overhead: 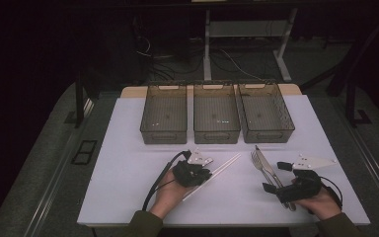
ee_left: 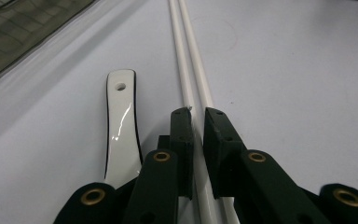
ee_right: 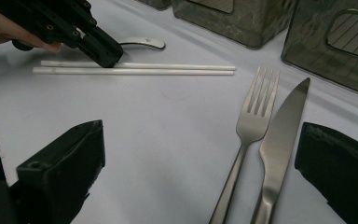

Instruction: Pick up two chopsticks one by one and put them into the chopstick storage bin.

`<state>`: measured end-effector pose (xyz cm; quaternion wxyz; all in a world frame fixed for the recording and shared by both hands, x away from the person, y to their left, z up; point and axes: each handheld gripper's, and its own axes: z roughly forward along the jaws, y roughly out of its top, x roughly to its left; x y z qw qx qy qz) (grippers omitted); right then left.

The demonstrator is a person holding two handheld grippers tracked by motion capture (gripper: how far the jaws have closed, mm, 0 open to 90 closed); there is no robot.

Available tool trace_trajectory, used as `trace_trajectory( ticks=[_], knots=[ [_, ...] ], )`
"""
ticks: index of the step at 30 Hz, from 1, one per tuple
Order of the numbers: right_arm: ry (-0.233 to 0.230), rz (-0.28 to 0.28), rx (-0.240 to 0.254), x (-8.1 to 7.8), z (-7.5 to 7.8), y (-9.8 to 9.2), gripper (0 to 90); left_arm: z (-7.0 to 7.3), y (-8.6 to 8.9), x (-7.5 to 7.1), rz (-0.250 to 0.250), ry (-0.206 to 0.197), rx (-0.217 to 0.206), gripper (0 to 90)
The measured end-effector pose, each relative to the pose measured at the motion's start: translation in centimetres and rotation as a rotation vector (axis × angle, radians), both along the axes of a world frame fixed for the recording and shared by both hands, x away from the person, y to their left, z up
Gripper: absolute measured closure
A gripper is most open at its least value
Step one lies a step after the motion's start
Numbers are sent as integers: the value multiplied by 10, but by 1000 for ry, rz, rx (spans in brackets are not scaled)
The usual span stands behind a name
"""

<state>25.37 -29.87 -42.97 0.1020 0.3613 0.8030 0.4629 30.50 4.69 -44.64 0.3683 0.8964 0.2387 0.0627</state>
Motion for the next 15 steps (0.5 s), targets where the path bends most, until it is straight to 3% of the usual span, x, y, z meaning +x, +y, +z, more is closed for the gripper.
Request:
trace_trajectory(
  ticks=[10,15],
  knots=[
    [1,0,-1,0,0,0,17,-1,-1,-2,14,-15,8,823],
    [3,1,-1,0,0,0,17,-2,-2,-3,44,-3,-2,837]
  ],
)
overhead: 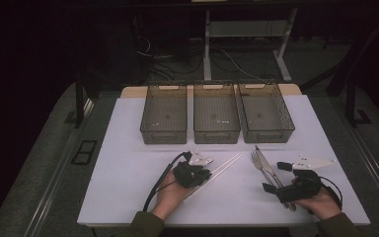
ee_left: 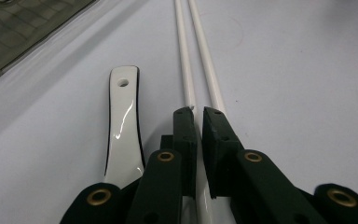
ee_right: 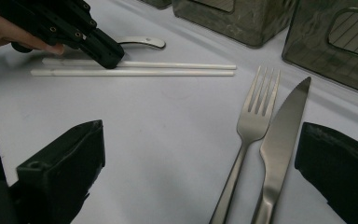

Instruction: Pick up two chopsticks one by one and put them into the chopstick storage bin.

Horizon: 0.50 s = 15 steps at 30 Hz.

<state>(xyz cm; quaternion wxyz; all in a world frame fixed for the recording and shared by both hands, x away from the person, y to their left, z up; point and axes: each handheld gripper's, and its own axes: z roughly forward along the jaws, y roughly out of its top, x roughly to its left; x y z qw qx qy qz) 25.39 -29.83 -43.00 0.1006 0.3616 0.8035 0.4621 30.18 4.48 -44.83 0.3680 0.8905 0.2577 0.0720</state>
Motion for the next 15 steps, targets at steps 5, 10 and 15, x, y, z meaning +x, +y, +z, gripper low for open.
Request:
trace_trajectory(
  ticks=[5,10,15],
  knots=[
    [2,1,-2,0,0,0,17,-1,1,0,33,24,-23,845],
    [0,2,-3,0,0,0,17,-1,2,0,58,39,-39,848],
    [2,1,-2,0,0,0,17,-1,3,0,63,47,-50,848]
  ],
)
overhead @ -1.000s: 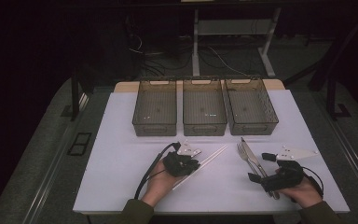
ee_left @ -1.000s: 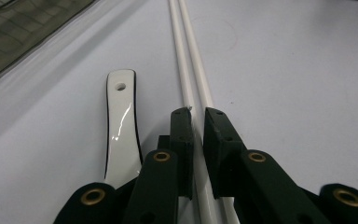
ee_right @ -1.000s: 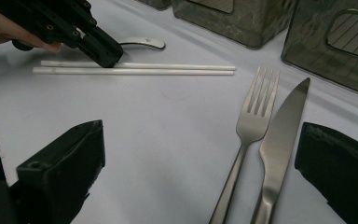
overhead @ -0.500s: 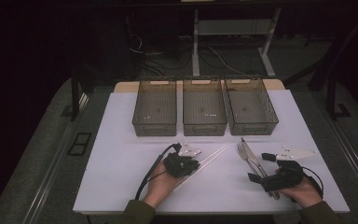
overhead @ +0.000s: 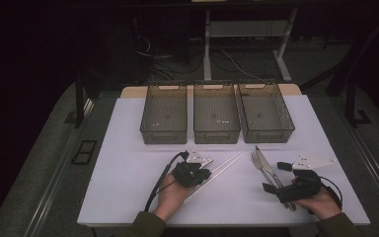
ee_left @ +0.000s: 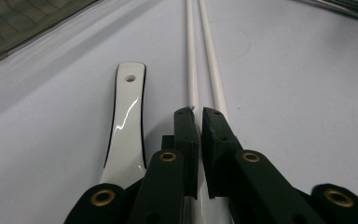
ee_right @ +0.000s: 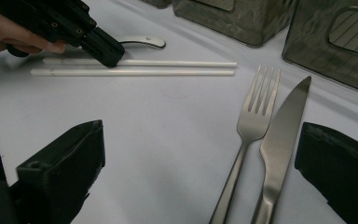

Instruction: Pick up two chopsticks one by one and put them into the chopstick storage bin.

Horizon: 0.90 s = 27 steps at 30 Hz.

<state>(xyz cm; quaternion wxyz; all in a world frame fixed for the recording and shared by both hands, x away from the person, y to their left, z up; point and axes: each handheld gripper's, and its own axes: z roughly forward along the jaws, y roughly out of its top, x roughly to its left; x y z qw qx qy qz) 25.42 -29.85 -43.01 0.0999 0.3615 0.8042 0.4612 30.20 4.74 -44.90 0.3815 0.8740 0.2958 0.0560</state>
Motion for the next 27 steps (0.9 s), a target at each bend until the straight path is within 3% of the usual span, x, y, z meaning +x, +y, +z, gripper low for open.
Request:
trace_trajectory(
  ticks=[9,27],
  knots=[
    [0,0,1,0,0,0,17,12,4,-1,2,-22,-66,848],
    [-3,2,3,0,0,-1,17,55,30,-5,17,-95,-272,848]
  ],
)
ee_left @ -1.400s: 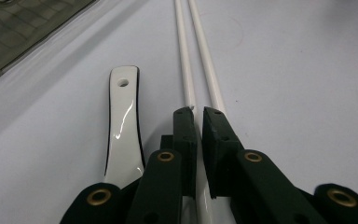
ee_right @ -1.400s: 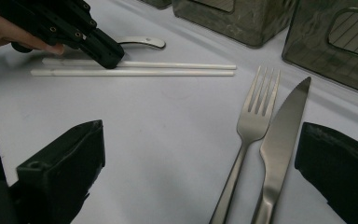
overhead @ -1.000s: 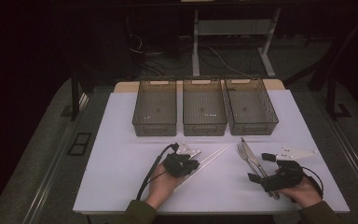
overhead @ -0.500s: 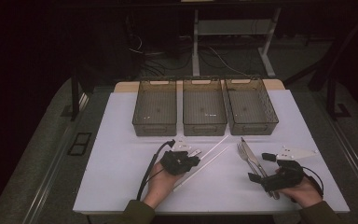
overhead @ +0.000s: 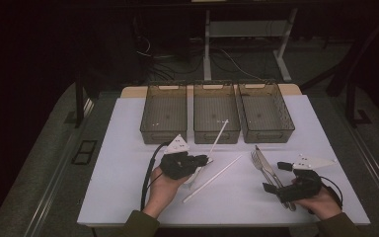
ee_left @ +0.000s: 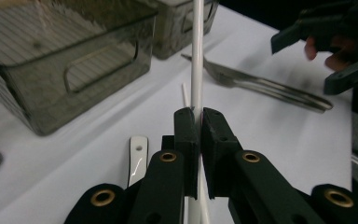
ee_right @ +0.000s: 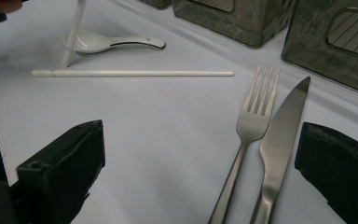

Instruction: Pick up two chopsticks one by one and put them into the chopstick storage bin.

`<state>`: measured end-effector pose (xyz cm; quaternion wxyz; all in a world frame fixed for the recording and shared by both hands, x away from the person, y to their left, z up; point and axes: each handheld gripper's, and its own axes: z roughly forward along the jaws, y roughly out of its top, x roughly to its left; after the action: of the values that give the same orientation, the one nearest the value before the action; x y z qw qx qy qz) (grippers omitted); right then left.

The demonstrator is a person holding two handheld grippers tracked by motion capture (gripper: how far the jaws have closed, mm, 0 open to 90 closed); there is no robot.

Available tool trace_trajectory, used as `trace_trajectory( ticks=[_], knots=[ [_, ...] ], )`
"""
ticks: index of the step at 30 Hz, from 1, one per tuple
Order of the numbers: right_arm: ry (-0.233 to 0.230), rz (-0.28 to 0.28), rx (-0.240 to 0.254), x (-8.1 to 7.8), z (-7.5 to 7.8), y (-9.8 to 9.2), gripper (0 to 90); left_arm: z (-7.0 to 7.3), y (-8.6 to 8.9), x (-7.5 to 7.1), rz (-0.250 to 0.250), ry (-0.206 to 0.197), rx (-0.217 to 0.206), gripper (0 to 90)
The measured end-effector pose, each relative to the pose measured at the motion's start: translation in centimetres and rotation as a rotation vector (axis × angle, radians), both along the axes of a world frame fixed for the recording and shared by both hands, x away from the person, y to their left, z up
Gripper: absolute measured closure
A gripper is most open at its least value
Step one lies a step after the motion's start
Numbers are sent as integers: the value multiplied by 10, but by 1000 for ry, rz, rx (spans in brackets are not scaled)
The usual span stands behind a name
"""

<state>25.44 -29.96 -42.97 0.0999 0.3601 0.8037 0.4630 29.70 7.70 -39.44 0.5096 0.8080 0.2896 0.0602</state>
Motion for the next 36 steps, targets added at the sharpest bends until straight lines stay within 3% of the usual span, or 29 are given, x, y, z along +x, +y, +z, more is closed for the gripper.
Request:
trace_trajectory(
  ticks=[10,17,28,33,36],
  knots=[
    [1,-4,-3,0,0,0,17,13,11,-1,-16,-28,-33,850],
    [-16,-6,-14,-1,-2,3,17,24,25,3,-49,-51,-17,850],
    [-10,-21,-17,3,-10,13,17,36,50,8,-44,-62,-13,850],
    [-12,-20,-14,2,-9,12,17,43,56,13,-56,-80,8,850],
    [-10,-31,-10,3,-9,12,17,50,60,18,-47,-91,-3,850]
  ],
)
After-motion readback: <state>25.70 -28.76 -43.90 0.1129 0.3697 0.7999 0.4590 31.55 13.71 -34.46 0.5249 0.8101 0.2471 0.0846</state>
